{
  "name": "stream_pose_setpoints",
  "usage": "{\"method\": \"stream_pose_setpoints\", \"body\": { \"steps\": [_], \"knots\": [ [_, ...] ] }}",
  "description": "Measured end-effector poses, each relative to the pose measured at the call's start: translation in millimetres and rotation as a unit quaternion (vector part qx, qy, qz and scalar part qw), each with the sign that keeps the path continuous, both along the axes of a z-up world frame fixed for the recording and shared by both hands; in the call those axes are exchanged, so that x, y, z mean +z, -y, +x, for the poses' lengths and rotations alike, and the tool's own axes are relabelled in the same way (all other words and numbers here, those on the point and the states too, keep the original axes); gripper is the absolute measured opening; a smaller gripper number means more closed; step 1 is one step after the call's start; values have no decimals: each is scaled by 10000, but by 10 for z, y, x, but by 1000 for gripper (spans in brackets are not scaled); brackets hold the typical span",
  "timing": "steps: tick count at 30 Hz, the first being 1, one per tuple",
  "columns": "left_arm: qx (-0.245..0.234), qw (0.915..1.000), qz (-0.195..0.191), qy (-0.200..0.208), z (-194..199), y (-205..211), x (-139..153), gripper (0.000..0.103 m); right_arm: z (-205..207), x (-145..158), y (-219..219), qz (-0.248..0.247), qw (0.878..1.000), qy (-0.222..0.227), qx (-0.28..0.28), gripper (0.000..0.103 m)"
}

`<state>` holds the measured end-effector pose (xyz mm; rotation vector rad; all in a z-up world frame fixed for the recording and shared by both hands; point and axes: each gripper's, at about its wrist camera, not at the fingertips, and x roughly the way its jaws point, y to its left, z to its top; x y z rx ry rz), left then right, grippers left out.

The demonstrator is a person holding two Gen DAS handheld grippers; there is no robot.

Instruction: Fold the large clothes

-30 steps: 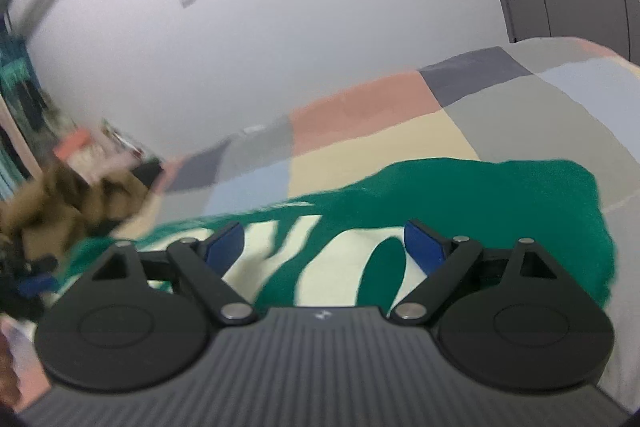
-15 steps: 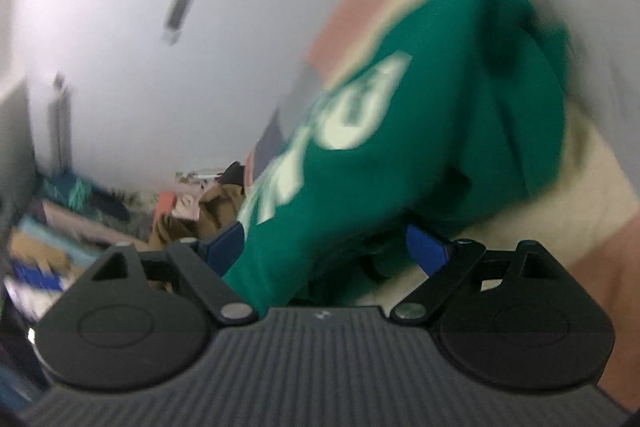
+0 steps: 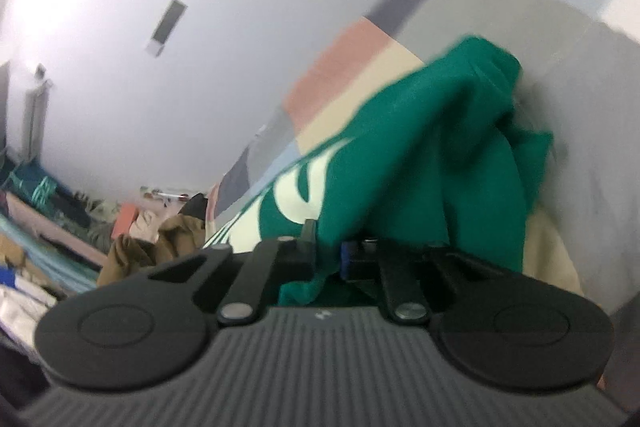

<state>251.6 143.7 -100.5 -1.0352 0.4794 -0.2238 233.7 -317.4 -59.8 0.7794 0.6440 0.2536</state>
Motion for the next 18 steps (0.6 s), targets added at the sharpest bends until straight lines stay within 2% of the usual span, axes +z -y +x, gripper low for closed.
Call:
{"method": "stream_pose_setpoints", "body": {
  "steps": [2, 4, 8, 10, 13, 15, 16, 17, 18],
  "knots": [
    [48, 9993, 357, -46, 37, 40, 29, 21, -23, -74, -34, -106, 9998, -159, 26, 12],
    [121, 9976, 630, -272, 66, 60, -36, 21, -9, -217, -99, -132, 9990, -439, 12, 12],
    [153, 9936, 727, -845, 236, 26, -289, 21, 36, -446, -74, -5, 9959, -899, -21, 12],
    [153, 9929, 797, -865, 275, 0, -337, 21, 5, -467, -56, 156, 9957, -916, -39, 12],
    [141, 9932, 791, -843, 253, 21, -309, 22, -50, -481, 2, 481, 9942, -953, -104, 22],
    [118, 9942, 635, -864, 256, -15, -349, 24, -112, -531, 123, 836, 9901, -1117, -148, 45],
    [109, 9945, 559, -879, 248, -30, -349, 26, -118, -565, 131, 1042, 9877, -1154, -162, 71],
    [110, 9949, 468, -888, 234, -42, -368, 28, -117, -619, 134, 1265, 9847, -1183, -181, 87],
    [109, 9951, 390, -897, 233, -55, -368, 30, -100, -669, 126, 1364, 9823, -1259, -230, 88]
  ]
}}
